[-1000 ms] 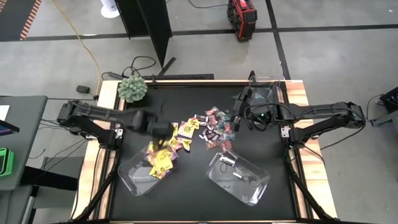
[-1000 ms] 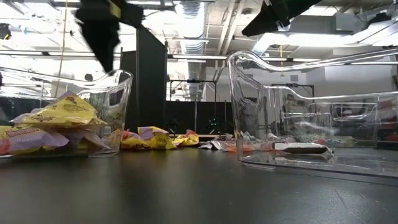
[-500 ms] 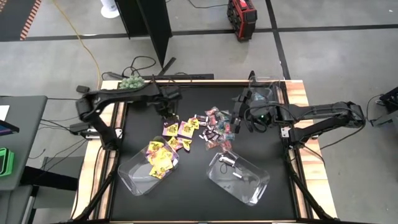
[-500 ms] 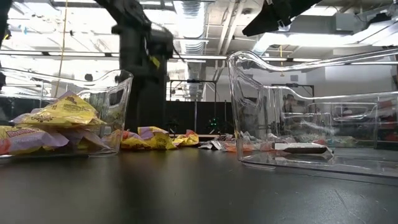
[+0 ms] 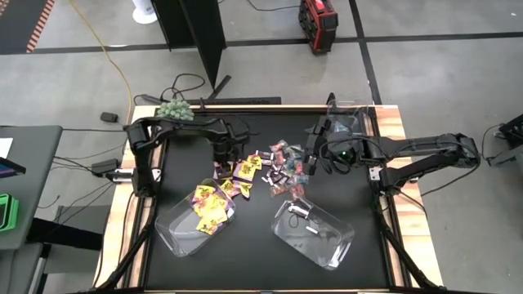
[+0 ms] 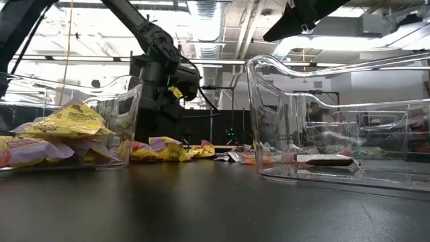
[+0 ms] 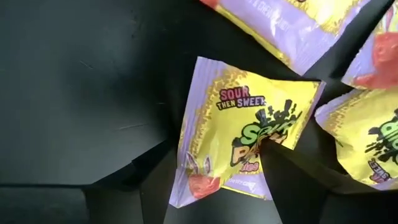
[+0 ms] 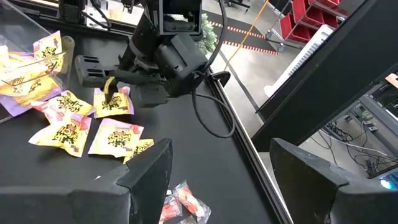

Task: Sort candy
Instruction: Put the yellow candy in the bottom left transparent container

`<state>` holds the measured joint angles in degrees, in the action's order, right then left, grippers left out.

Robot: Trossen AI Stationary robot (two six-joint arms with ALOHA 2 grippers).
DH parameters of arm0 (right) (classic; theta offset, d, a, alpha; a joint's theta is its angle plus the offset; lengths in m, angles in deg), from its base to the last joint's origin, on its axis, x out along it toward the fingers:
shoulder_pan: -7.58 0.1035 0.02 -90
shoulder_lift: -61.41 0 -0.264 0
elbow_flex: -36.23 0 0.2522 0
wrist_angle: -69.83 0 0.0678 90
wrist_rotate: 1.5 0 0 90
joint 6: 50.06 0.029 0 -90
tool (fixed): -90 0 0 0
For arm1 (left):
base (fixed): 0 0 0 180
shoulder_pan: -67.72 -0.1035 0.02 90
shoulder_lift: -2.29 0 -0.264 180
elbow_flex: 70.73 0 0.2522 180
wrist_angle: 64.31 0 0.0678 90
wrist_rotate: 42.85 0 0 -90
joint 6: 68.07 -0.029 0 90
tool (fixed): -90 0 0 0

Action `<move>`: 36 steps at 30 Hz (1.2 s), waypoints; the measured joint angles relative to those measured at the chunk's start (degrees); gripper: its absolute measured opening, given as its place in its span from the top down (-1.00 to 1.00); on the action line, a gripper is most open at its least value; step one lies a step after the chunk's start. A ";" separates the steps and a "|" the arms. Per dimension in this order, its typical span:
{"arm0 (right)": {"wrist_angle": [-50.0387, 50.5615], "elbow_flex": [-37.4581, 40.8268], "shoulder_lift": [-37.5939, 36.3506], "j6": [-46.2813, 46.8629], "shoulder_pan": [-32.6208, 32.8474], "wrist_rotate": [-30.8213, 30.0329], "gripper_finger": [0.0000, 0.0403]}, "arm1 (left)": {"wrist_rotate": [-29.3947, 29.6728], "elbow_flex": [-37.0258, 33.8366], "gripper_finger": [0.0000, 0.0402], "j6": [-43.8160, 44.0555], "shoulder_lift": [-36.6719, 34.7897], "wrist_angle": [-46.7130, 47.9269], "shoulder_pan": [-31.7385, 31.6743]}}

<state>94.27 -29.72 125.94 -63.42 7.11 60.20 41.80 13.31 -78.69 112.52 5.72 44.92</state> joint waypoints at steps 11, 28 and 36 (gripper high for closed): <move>-0.31 0.00 0.00 -0.03 0.02 0.00 -0.42 | 3.80 0.69 0.92 0.88 -3.44 3.01 0.25; -0.01 0.00 -0.02 0.70 0.00 0.00 -0.42 | -4.28 8.17 0.99 14.83 -32.88 15.75 15.91; 0.00 0.00 -0.02 1.14 0.00 0.00 -0.42 | 0.32 4.96 0.93 39.00 -35.05 16.43 36.00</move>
<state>94.27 -29.72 125.92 -62.28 7.11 60.20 42.12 18.27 -39.68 77.47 22.15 80.91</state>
